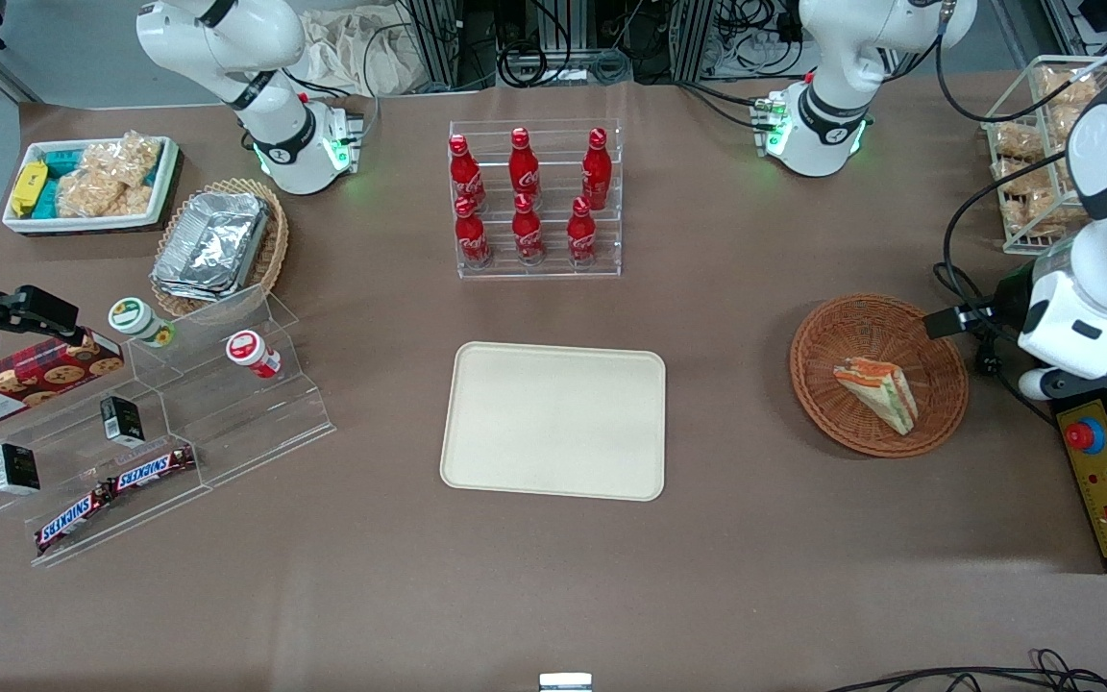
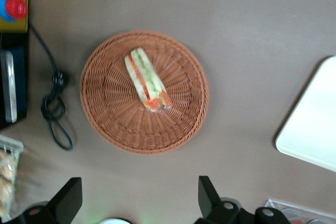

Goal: Place sandwich from basket to tray
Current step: 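Move the left gripper over the wicker basket above the sandwich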

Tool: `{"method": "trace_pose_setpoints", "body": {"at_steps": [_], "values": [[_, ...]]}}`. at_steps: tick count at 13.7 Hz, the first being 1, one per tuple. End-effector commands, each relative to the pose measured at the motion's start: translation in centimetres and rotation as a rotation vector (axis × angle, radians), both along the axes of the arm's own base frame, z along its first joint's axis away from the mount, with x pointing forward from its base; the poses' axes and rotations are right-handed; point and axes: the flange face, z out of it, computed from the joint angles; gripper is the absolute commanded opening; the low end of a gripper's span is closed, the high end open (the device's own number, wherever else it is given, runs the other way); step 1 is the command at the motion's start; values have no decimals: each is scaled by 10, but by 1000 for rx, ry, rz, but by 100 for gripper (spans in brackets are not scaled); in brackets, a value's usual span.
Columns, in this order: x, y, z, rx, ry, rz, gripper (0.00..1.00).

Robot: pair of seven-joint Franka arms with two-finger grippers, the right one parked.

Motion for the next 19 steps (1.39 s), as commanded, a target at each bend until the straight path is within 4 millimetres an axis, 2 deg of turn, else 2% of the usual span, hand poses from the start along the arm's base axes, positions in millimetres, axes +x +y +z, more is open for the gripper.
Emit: {"method": "trace_pose_setpoints", "body": {"at_steps": [1, 4, 8, 12, 15, 18, 19], "values": [[-8, -2, -32, 46, 36, 239, 99], [-12, -5, -78, 89, 2, 428, 99], [-23, 4, -130, 79, -48, 461, 99], [-47, 16, -186, 82, -109, 467, 99], [-46, 27, -210, 74, -163, 482, 99], [-40, 28, -227, 77, -191, 479, 99], [-39, 35, -233, 80, -190, 491, 99]]}}
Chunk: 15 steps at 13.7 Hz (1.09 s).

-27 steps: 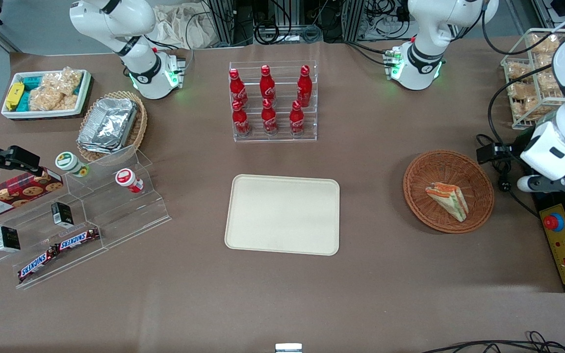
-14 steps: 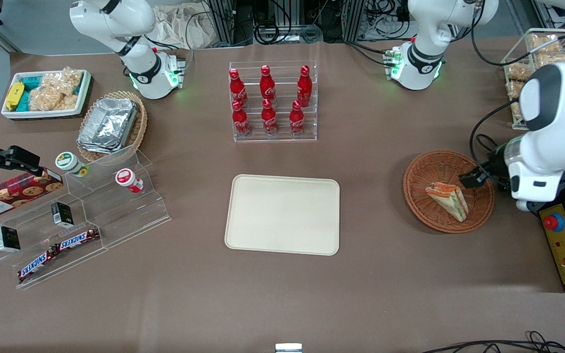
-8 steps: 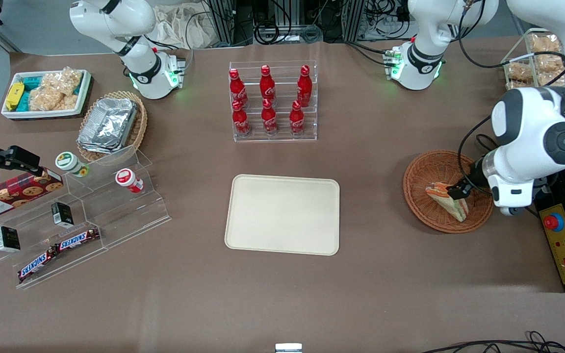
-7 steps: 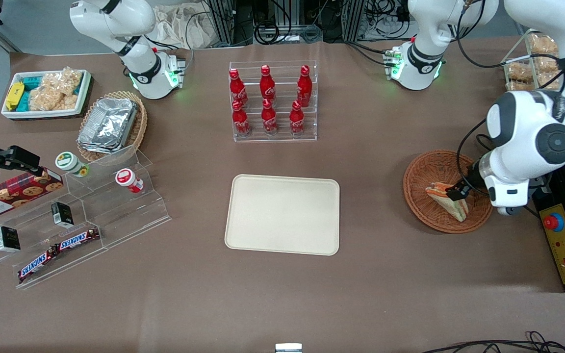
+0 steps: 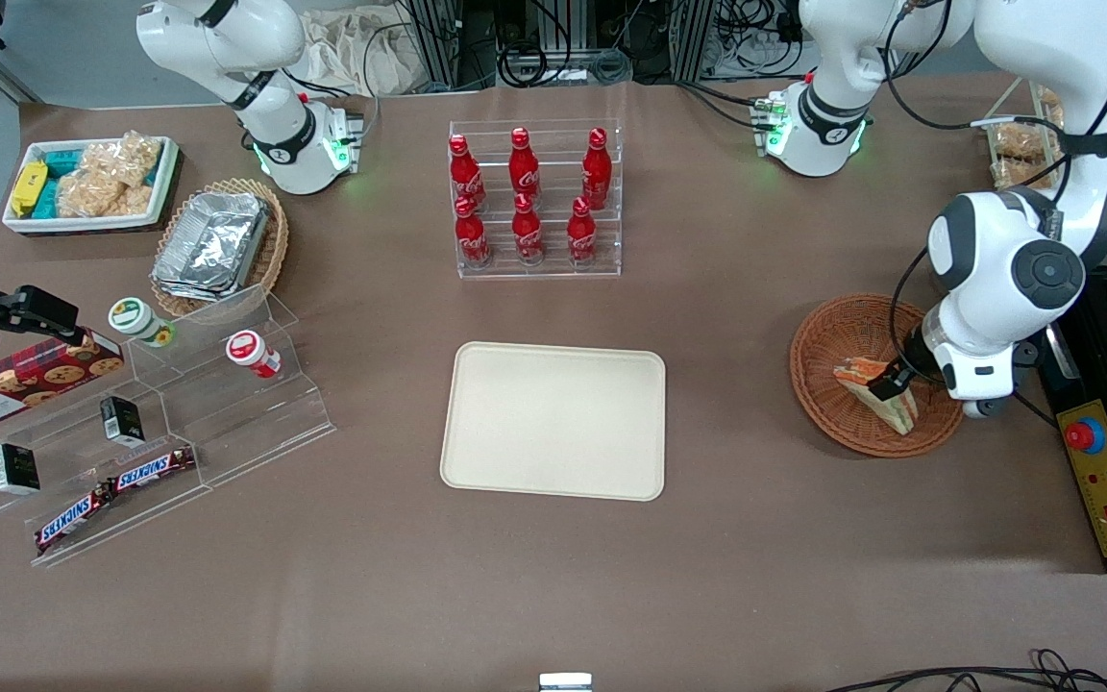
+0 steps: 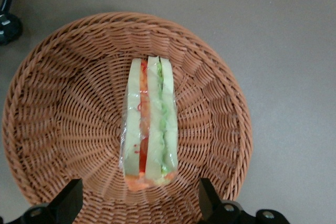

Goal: Place sandwich from basket to tray
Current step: 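Move the left gripper over the wicker basket above the sandwich, then lower the left gripper and close it on the wrapped sandwich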

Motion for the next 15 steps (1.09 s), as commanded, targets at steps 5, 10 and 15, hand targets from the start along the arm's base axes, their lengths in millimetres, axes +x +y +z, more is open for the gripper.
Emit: {"method": "trace_pose_setpoints", "body": {"at_steps": [5, 10, 15], "values": [[3, 11, -32, 30, -35, 13, 99], [-4, 11, -59, 38, -5, 8, 93], [-3, 9, -57, 37, 5, -33, 0]]}}
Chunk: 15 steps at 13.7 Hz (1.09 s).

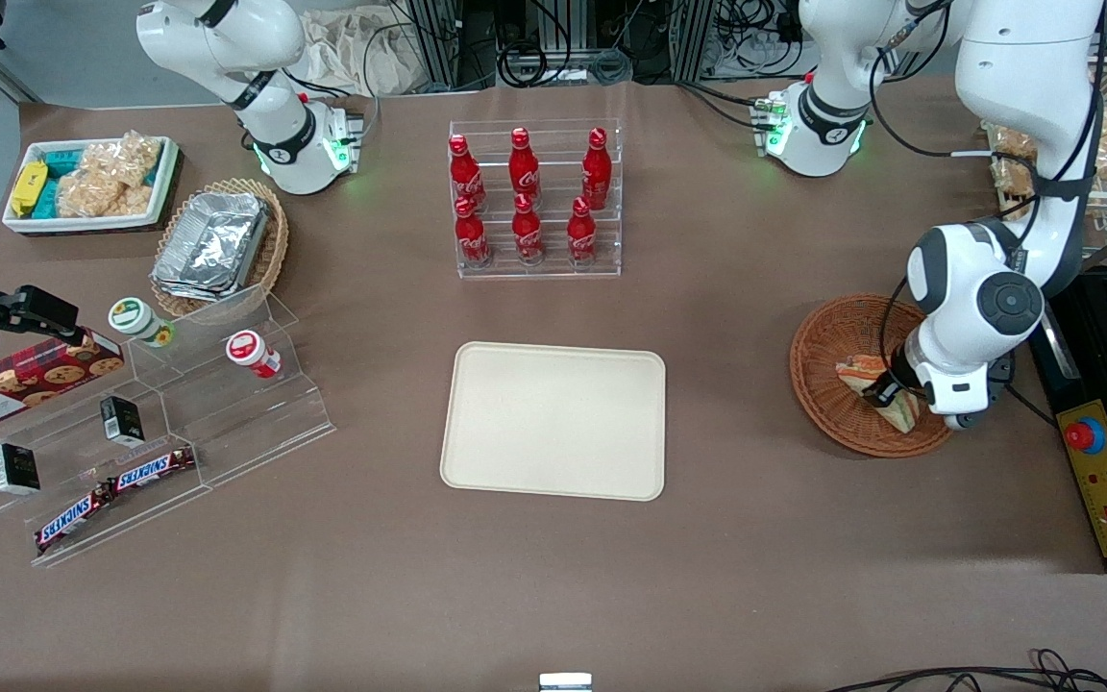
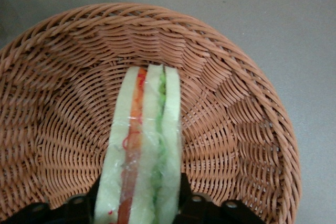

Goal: Place sandwich from basket to tray
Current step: 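Lower the left gripper and close it on the wrapped sandwich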

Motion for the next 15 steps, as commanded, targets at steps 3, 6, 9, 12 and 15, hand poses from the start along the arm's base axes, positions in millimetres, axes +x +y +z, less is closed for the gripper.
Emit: {"method": "trace_pose_setpoints", "body": {"at_steps": [3, 6, 9, 12, 15], "values": [[6, -1, 26, 4, 20, -80, 0], [28, -5, 80, -7, 55, -170, 0], [59, -19, 161, -15, 126, -278, 0], [77, -67, 238, -31, 147, -543, 0], [81, -168, 252, -31, 148, -742, 0]]}}
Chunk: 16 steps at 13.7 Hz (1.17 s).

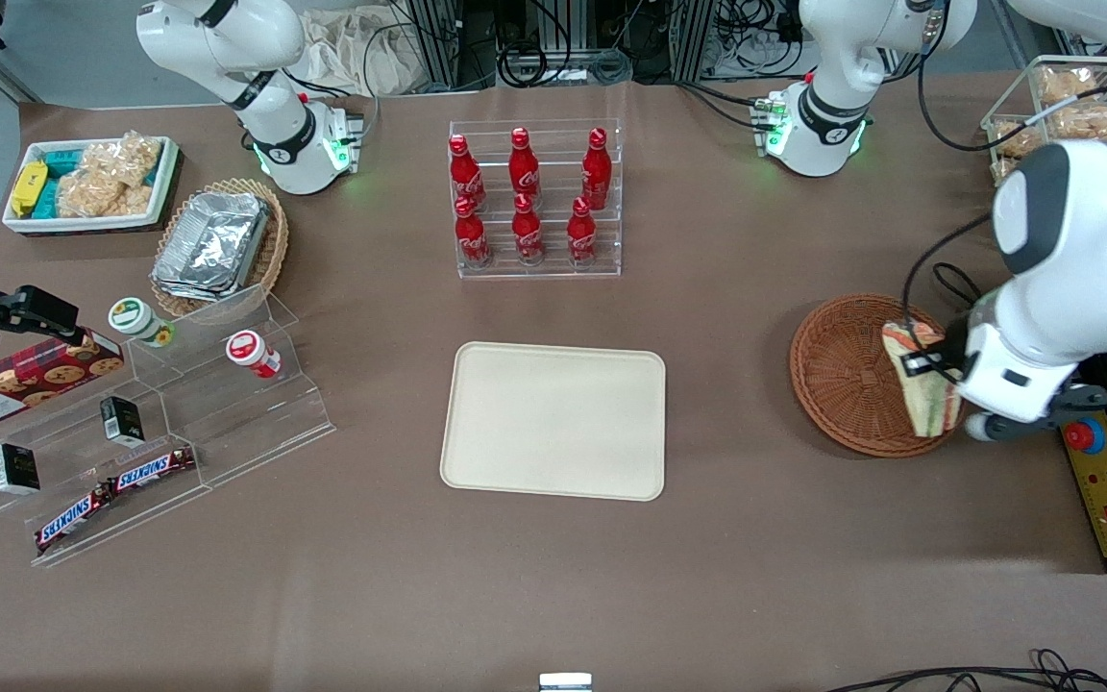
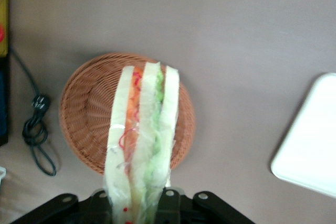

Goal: Place sandwich from basket to tray
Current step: 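Lift the sandwich and carry it with the left gripper over the tray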

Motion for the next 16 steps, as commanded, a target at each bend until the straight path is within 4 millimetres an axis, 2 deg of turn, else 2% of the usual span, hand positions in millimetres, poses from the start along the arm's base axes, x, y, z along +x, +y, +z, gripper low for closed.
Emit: {"method": "trace_pose_setpoints", "body": {"at_steps": [1, 3, 5, 7, 8, 12, 14, 16], "values": [[6, -99, -21, 16, 34, -178, 0], [-5, -174, -42, 10, 42, -285, 0], [-13, -233, -75, 0, 49, -346, 0], [-12, -266, -101, -49, 15, -320, 0], [-15, -275, -106, -72, 7, -324, 0], [-26, -317, -162, -115, 2, -373, 1], [-29, -322, -200, -102, 40, -378, 1], [-28, -321, -222, -86, 54, -367, 4]]}}
